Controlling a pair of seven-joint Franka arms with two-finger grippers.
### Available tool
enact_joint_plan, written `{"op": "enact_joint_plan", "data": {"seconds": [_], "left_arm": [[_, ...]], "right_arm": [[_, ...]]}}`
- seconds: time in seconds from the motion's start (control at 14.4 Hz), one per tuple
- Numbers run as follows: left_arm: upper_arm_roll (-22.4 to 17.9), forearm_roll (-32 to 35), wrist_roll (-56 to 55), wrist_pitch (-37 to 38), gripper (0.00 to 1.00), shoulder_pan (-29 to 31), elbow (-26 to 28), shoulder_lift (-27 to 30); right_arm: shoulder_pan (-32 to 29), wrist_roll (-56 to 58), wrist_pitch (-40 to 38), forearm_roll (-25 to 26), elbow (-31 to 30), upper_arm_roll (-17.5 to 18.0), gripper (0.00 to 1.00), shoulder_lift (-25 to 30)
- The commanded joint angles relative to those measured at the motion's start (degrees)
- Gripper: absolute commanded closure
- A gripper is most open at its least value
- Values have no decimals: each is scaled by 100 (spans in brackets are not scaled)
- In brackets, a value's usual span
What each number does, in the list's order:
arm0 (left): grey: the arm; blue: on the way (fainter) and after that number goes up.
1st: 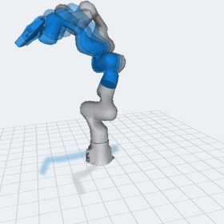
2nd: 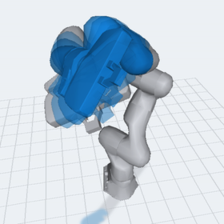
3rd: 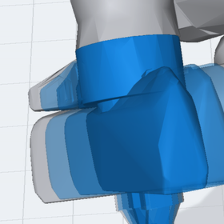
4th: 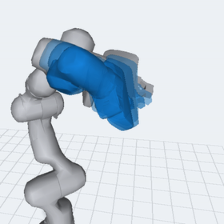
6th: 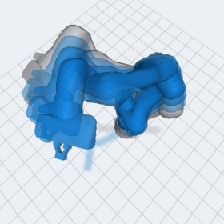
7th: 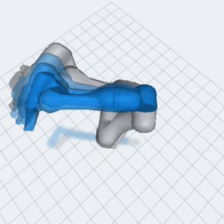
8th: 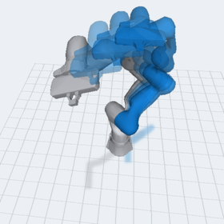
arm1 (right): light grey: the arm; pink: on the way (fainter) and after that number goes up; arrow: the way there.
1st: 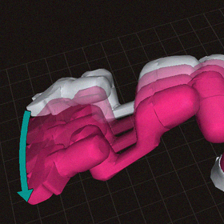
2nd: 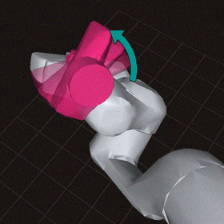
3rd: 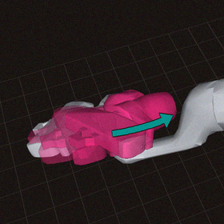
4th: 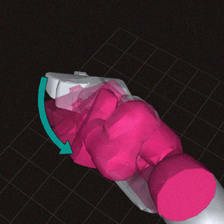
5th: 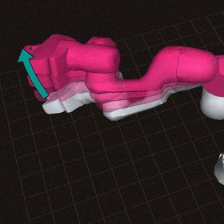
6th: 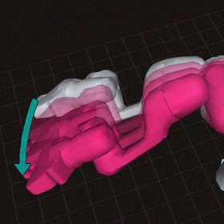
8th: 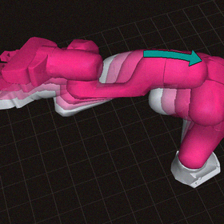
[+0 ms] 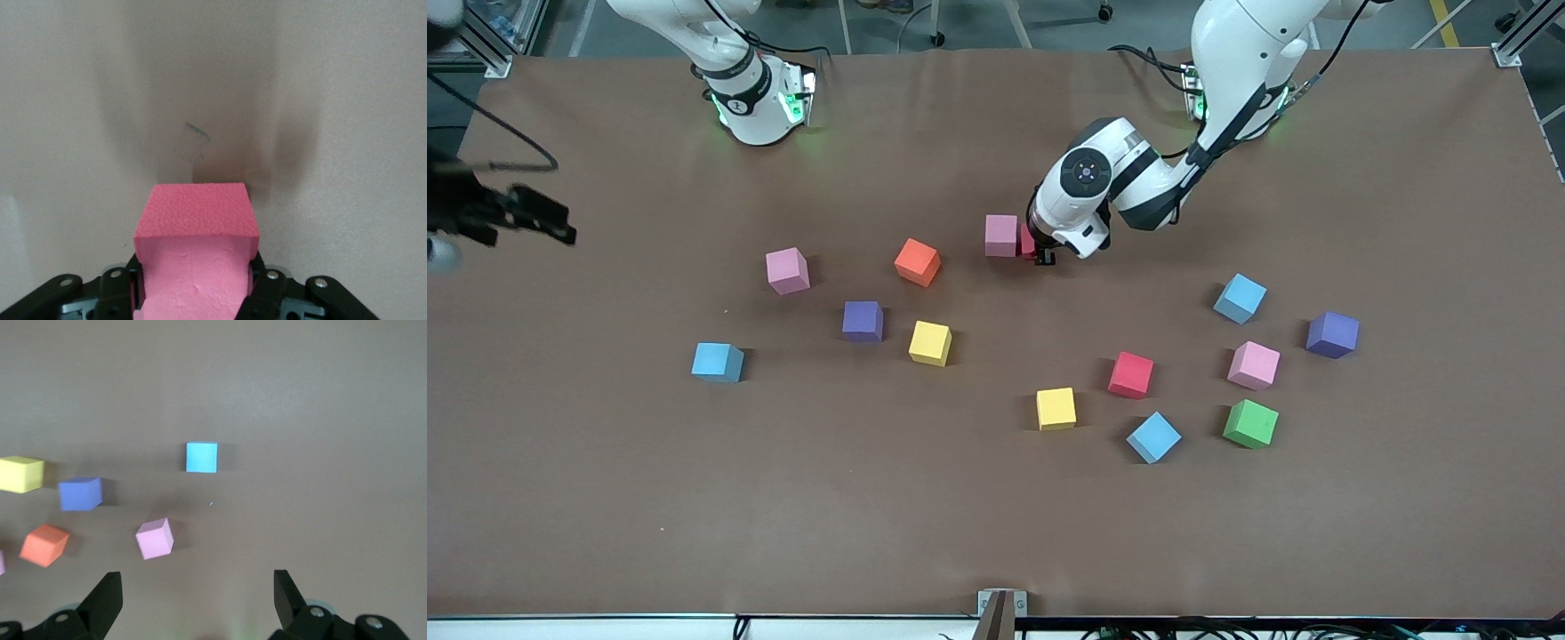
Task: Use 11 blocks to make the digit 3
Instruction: 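Reach the right gripper to the orange cube and grasp it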
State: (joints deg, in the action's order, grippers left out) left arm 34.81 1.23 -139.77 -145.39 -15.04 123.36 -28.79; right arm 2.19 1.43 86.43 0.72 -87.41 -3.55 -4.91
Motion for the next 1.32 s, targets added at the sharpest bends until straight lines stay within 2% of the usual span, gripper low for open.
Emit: {"op": "enact_joint_plan", "data": {"seconds": [0.0, 0.21, 0.35, 0.55, 0.83, 0.97, 1.04, 1.25], "left_arm": [[34, 115, -42, -95, 86, -8, 39, -13], [114, 115, -42, -95, 86, -8, 21, -39], [114, 106, -42, -147, 86, -8, 21, -48], [122, 106, -42, -191, 86, -8, 13, -101], [114, 106, -33, -244, 86, -25, -31, -145], [114, 106, -33, -253, 86, -25, -23, -171], [114, 106, -33, -253, 83, -25, -31, -206], [114, 106, -33, -244, 67, -43, -23, -215]], "right_arm": [[88, -169, 390, 175, 67, 39, 0, -511], [334, -1353, 847, 17, -300, 56, 0, -608], [562, -2064, 1068, -316, -600, 56, 0, -599], [1220, -3094, 1699, -441, -1232, 65, 0, -556], [2336, -4578, 3542, -467, -2585, 65, 0, -476], [2706, -4993, 4352, -467, -3130, 65, 0, -494], [2943, -5152, 4599, -467, -3350, 65, 0, -503], [3506, -5845, 5232, -467, -3983, 65, 0, -503]]}}
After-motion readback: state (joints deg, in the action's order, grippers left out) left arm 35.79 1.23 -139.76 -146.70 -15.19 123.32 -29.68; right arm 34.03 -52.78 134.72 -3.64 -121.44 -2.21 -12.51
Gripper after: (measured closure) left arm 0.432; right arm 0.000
